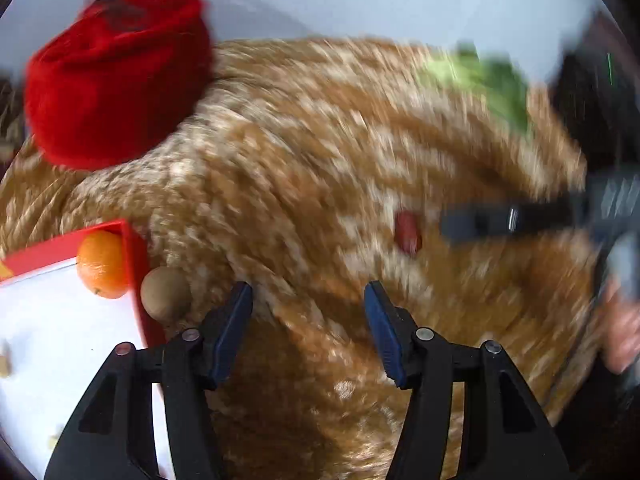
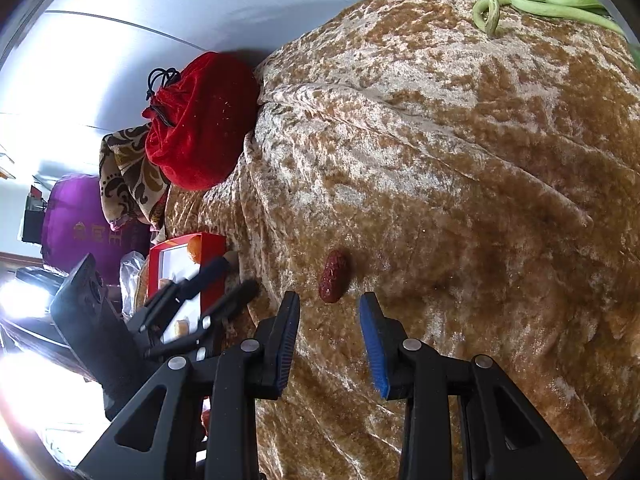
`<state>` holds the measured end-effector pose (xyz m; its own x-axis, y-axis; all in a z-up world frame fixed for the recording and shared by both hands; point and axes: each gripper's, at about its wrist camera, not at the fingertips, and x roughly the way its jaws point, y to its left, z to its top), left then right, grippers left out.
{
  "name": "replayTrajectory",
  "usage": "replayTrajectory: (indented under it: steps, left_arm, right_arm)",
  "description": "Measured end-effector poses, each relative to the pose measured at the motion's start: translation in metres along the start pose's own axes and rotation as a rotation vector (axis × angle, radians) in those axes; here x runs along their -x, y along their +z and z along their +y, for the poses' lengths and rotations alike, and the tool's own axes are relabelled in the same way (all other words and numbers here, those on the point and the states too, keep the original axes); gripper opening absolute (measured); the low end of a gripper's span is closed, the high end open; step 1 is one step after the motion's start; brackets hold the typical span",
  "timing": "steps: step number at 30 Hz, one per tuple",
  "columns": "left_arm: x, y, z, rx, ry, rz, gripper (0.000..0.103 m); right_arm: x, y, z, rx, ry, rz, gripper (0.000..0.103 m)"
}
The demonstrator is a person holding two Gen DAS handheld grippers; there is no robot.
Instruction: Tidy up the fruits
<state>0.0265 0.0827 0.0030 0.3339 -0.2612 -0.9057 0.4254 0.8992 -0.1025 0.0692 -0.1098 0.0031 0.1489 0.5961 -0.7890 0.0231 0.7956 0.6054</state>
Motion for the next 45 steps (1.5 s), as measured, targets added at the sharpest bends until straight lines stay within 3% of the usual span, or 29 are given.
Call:
replayTrajectory:
  steps: [1,4,7,9,11,16,24,28,32,37,40,45]
  left_arm:
    - [0.002,0.000,-0.005,-0.029,0.019,0.000,0.057]
    - [0.031,0.002,-0.006,-0.025,-0.046,-0.097,0.057]
    - [0.055,0.003,-0.005,-0.037,-0.024,-0.172,0.057]
    - [0.055,0.001,-0.001,-0.046,0.020,-0.156,0.057]
    - [0.044,-0.001,0.002,-0.056,0.113,-0.111,0.057]
    - [0.024,0.000,0.002,-0.076,0.192,-0.054,0.057]
    - [0.011,0.002,0.002,-0.061,0.186,-0.027,0.057]
    - [0.002,0.005,0.003,-0.051,0.159,-0.014,0.036]
    - [0.003,0.006,0.001,-0.050,0.151,-0.024,0.028]
    - [0.002,0.005,0.000,-0.061,0.156,-0.017,0.026]
    - [-0.002,0.004,-0.003,-0.090,0.187,0.001,0.026]
    - [-0.001,0.000,-0.003,-0.114,0.211,0.007,0.027]
  right_arm:
    - [0.000,0.000,0.000,-0.001,-0.001,-0.001,0.034]
    - [0.001,0.001,0.000,-0.002,0.003,-0.006,0.034]
    - [0.001,0.001,0.001,0.002,0.003,-0.005,0.034]
    - [-0.001,0.001,0.001,-0.001,0.001,-0.003,0.034]
    - [-0.003,0.001,0.002,0.002,-0.001,0.003,0.034]
    - [-0.004,0.001,0.002,0.001,0.000,0.004,0.034]
    - [-0.006,0.000,0.002,0.001,-0.002,0.007,0.034]
    - [-0.005,0.000,0.002,0.004,0.001,0.009,0.034]
    - [-0.006,0.000,0.001,0.000,-0.002,0.011,0.034]
    - [-0.011,0.003,-0.005,-0.016,0.007,0.025,0.034]
    - [-0.015,0.006,-0.011,-0.048,0.057,0.052,0.034]
    - [-0.018,0.010,-0.010,-0.049,0.035,0.036,0.034]
